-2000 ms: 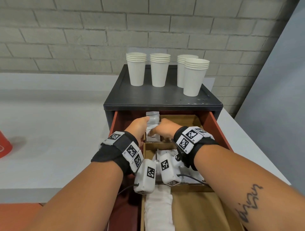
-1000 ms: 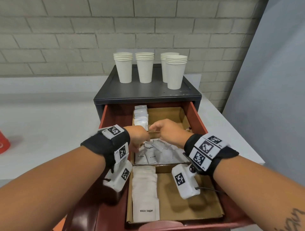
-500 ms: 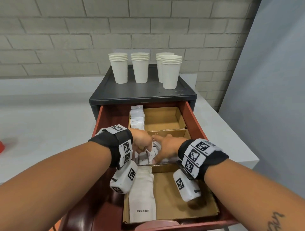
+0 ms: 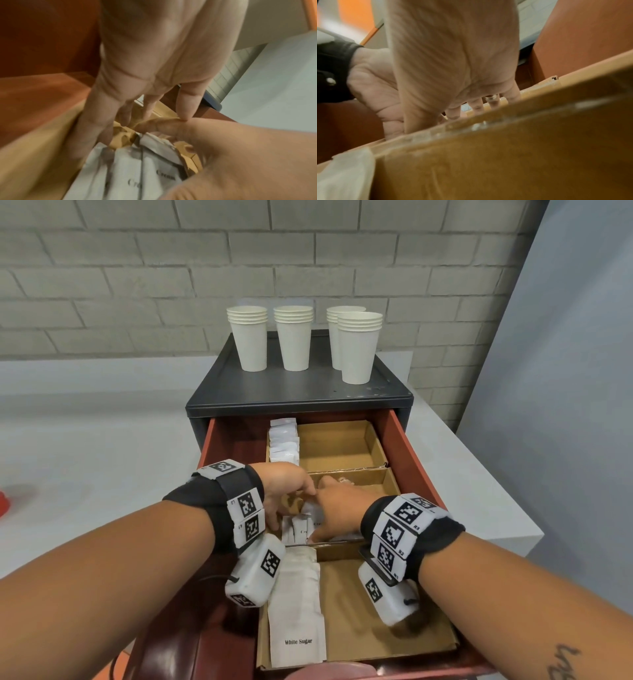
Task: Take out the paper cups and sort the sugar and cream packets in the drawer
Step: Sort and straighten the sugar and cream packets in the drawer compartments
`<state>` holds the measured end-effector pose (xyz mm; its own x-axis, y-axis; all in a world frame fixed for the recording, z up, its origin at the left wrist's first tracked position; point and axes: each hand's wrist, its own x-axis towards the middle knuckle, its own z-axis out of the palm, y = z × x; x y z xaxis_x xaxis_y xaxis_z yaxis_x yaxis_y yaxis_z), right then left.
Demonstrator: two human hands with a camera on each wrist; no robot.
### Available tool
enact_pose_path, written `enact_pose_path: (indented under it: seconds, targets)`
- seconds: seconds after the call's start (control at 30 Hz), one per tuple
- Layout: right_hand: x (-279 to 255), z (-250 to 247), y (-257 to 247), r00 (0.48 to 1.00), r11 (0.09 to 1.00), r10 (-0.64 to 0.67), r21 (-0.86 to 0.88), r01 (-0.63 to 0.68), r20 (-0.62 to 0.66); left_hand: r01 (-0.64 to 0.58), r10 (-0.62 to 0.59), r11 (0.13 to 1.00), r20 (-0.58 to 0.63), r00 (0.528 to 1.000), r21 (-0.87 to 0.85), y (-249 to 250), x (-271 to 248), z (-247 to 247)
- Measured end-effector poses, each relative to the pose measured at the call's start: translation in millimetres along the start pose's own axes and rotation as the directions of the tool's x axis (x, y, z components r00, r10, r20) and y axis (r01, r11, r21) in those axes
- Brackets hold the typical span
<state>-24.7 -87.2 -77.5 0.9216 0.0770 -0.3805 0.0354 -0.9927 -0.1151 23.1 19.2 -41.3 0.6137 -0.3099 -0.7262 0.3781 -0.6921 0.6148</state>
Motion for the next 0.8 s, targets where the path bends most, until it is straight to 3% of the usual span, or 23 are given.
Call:
enact_pose_path:
  seconds: [0.33,0.47,0.6,0.67,0.8]
  targets:
    - [17,9,-5,0.996,0.993,-0.067,-0.099,0.071,0.051,-0.086,0.098,0.98,0.055,0.994,-0.182,-9,-1,4]
    - [13,4,-4,0.996,0.994,-0.053,-0.091,0.059,0.066,-0.129,0.112,0.98,-0.117,0.987,-0.151,-7,-4,-4]
    - [6,-2,-1,0.995,0.991,-0.068,-0.107,0.076,0.073,-0.169,0.14,0.985,-0.385,0.912,-0.043,-7,-5,-12]
    - [3,-6,0,0.994,0.986,-0.1,-0.133,0.105,0.047,-0.134,0.135,0.991,-0.418,0.898,0.032,-7,-5,-14]
    - [1,-12,5,0.989,0.991,-0.124,-0.067,0.119,-0.079,-0.046,0.1,0.985,-0.334,0.937,0.166,-6,-8,-8]
